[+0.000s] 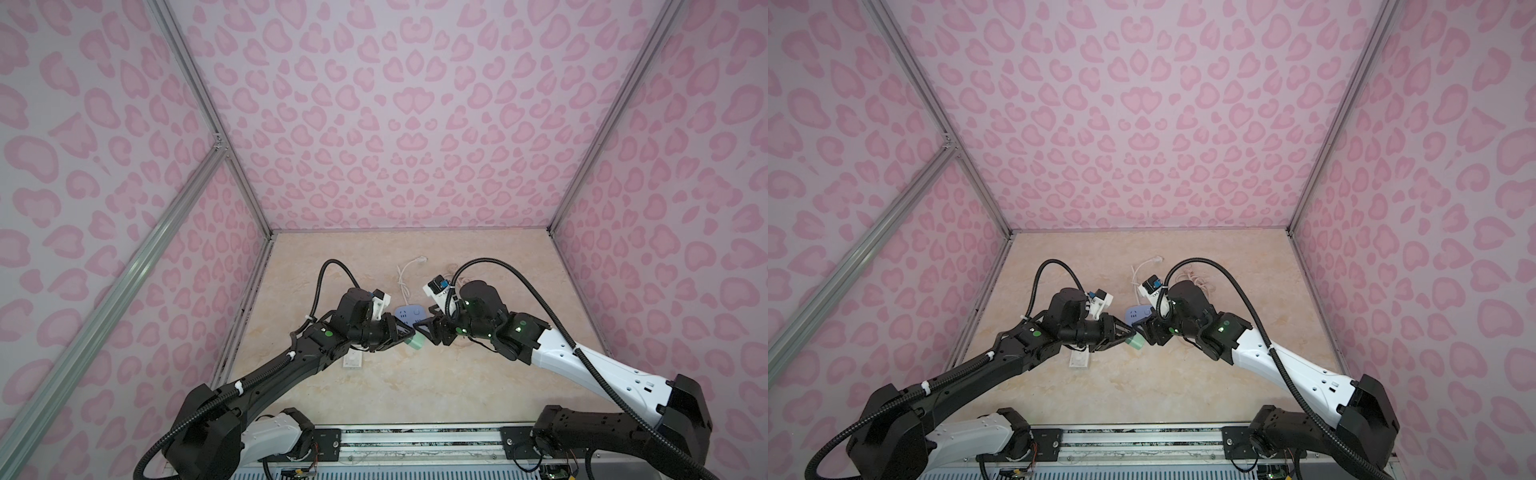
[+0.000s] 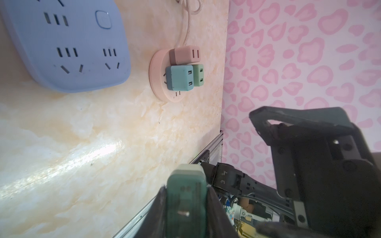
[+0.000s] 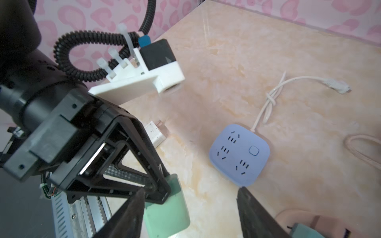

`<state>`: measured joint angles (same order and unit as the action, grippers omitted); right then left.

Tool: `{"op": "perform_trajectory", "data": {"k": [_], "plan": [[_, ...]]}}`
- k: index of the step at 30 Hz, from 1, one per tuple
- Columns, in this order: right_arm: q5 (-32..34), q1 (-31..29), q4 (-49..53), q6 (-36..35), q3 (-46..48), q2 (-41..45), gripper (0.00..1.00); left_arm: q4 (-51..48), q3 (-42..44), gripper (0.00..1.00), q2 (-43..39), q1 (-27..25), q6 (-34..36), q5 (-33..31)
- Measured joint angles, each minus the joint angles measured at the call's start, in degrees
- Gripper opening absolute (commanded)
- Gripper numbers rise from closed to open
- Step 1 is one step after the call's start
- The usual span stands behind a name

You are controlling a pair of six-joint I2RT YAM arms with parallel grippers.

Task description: Insert the plug

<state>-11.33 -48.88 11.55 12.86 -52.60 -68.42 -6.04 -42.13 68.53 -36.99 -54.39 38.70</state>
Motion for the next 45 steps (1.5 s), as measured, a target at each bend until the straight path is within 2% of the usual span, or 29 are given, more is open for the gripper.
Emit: {"op": "perform_trajectory", "data": {"k": [5, 10, 17, 21, 29, 37, 45], "plan": [[0.66, 2.01, -2.01, 2.34, 1.81, 2.19, 0.68, -0.48, -1.14, 0.03, -1.55, 2.40, -3.72, 1.60], [2.10, 6.10, -5.49, 8.17, 5.35, 3.04, 0.63, 0.00, -0.39, 0.02, -3.93, 6.08, -9.16, 2.78], [-1.84, 7.32, -12.66, 13.27, 9.05, 2.84, 0.62, 8.39, 2.86, 0.03, -4.57, 7.74, -21.68, 5.40], [-5.97, 7.23, -17.75, 13.25, 12.46, 4.26, 0.63, 12.41, 2.34, 0.03, -4.48, 7.89, -26.99, 6.82], [-10.43, 6.51, -23.28, 7.63, 15.56, 8.31, 0.69, 14.16, 1.49, 0.03, -2.89, 7.89, -31.06, 9.77], [-14.84, 5.95, -25.86, 6.12, 14.01, 5.75, 0.69, 18.29, 3.04, 0.03, -2.75, 7.89, -33.03, 11.37], [-16.31, 4.22, -27.78, 6.10, 12.72, 3.13, 0.65, 21.88, 3.54, 0.02, -2.75, 7.87, -35.06, 12.00]]}}
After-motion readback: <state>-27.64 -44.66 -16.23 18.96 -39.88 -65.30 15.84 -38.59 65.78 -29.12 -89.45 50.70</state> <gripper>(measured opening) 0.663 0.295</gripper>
